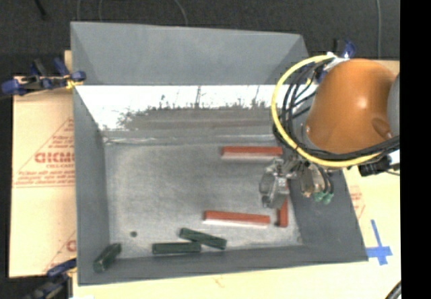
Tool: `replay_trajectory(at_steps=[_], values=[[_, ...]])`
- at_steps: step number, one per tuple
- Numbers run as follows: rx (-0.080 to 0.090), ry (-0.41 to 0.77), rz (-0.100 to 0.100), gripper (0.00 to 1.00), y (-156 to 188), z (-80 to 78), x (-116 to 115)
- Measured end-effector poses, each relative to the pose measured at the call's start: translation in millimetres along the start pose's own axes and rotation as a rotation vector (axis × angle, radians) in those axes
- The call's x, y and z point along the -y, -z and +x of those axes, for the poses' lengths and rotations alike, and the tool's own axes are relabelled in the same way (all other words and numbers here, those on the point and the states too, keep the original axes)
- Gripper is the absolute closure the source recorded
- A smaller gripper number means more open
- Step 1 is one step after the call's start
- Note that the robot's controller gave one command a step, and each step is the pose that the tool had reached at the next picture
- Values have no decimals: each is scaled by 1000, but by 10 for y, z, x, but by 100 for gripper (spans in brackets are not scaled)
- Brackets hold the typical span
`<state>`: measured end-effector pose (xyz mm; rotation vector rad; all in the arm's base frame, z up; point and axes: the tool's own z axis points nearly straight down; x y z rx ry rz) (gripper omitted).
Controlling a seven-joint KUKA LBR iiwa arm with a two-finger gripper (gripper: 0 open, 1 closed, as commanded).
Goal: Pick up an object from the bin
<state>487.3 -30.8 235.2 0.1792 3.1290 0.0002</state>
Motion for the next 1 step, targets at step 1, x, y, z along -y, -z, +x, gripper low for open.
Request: replay_trajectory(at_steps=[1], values=[[-4,-1,-1,100,-15,11,-4]])
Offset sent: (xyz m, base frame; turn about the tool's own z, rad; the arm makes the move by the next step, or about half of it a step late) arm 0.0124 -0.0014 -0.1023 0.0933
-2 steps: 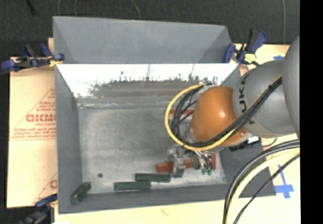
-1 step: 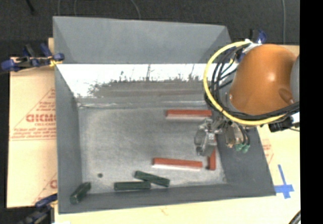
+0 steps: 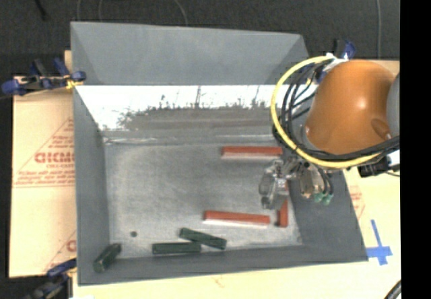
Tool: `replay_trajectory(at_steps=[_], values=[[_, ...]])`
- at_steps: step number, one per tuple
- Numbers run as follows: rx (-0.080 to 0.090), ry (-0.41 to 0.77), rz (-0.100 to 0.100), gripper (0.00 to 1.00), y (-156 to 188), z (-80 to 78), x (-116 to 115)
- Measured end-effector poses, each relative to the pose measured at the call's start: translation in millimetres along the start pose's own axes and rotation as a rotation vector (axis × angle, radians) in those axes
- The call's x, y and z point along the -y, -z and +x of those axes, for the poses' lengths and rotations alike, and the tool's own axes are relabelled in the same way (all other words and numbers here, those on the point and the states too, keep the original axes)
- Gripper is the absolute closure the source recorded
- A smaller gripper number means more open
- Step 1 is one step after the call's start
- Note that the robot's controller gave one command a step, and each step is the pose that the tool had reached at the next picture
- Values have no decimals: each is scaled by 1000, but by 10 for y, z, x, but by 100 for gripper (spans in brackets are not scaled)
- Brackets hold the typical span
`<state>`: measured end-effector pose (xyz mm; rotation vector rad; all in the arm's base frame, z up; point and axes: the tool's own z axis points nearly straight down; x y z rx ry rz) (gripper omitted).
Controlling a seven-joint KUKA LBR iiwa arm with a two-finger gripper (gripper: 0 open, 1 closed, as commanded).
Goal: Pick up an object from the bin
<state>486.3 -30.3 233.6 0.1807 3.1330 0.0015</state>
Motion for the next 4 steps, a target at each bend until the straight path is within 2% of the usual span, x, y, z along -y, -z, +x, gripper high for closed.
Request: replay_trajectory(at_steps=[1,2,3,4], values=[[-3,-91,0,0,-1016,-131,8],[0,-92,0,0,-1007,-140,7],[-2,-307,1,100,-1635,-44,229],[-2,-308,1,100,-1635,-45,228]])
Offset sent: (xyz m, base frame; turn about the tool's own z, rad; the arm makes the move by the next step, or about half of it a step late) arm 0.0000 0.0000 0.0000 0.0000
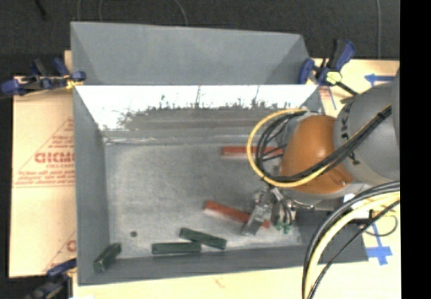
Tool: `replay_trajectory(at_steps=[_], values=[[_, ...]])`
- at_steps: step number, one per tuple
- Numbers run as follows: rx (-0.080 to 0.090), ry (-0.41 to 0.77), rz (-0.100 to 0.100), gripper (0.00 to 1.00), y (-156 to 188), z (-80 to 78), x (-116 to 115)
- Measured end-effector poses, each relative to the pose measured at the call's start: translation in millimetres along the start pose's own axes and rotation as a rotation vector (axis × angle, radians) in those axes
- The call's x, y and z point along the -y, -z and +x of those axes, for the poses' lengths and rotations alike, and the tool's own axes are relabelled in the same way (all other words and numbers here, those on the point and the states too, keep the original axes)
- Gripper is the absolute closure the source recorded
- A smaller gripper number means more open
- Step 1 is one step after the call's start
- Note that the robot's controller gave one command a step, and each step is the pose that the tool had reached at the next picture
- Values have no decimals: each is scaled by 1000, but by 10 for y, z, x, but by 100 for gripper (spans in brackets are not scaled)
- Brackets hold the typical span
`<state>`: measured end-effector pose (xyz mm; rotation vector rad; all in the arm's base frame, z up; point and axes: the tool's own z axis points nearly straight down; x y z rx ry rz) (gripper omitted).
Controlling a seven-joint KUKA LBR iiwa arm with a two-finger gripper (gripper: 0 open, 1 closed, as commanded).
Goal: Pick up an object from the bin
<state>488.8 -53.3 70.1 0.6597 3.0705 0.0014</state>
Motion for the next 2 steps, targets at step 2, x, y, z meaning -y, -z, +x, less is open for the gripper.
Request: replay_trajectory(at_steps=[2], values=[[5,-25,-1,100,1887,-190,-135]])
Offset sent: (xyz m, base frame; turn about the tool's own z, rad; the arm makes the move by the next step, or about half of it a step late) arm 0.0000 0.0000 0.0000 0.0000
